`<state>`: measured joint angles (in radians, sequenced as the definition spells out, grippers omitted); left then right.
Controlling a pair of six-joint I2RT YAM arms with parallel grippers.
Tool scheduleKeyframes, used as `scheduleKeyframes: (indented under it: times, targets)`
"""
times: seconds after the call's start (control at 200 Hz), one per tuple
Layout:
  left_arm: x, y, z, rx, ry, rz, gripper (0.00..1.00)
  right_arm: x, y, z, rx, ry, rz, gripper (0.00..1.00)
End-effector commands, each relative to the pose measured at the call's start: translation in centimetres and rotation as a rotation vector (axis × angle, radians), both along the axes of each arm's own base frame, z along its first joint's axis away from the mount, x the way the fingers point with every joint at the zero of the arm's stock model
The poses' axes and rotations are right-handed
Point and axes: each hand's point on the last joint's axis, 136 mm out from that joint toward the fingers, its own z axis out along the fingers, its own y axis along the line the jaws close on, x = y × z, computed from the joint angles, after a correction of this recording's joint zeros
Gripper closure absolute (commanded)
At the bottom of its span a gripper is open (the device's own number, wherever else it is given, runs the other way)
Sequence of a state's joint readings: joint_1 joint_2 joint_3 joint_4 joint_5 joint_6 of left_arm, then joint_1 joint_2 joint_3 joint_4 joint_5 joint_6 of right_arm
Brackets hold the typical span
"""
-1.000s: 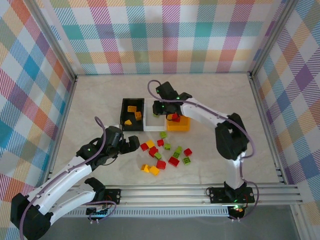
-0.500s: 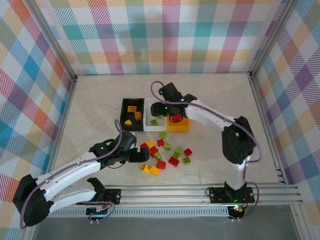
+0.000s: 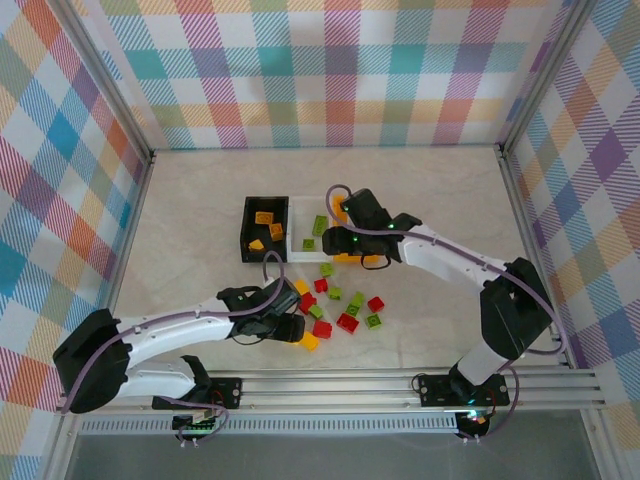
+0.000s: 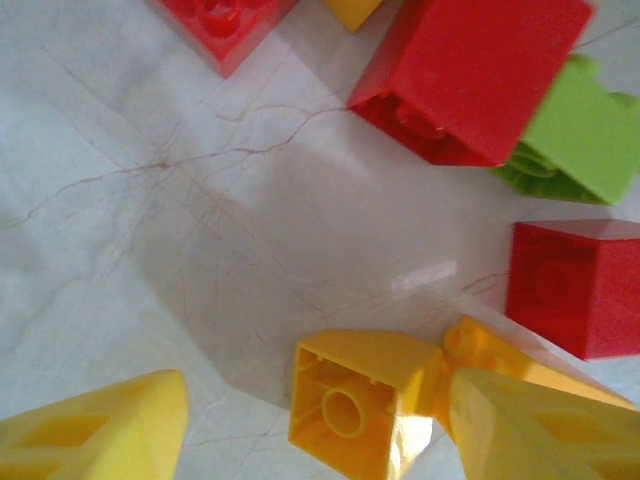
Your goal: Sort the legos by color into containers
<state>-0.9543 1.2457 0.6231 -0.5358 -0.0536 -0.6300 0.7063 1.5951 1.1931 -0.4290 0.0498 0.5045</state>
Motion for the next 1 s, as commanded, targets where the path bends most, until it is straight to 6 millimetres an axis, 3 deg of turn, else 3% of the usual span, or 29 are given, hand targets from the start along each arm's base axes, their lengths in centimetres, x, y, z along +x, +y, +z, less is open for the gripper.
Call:
scheduleKeyframes:
  times: [0.0,0.235,0.38,0.475,0.745,0.895,1.0]
  targets:
    - [-0.7,1.4,-1.8,0.078,0.036,0.011,0.35,0.4,-0.4,1.6,0.032,-0.05,-0.03,0.32]
    - [-0.5,4.6,-1.7,0.169,0.035,0.113,0.43,0.3,-0.8,1.9,0.039,-0.064,-0.041,0.32]
    - [-0.5,3.5,-1.5,0.118,0.056,0.093,0.26,0.2,-1.0,1.8,0.035,-0.065,-0.045,0.31]
    - [-0.7,3.6,-2.0,0.148,0.081,0.085,0.26,0.2,-1.1,2.0,0.038,-0.071,-0.047,0.31]
    - [-1.6,3.7,-3.7,0.181,0.147,0.072,0.45,0.4,-2.0,2.1,0.038,-0.076,-0.074,0.31]
    - [-1.1,3.3,-2.9,0.152,0.119,0.079,0.6,0.5,-2.3,2.1,0.041,-0.075,-0.083,0.31]
    - [-0.4,3.3,-1.7,0.136,0.078,0.091,0.62,0.5,-2.5,2.1,0.038,-0.076,-0.095,0.31]
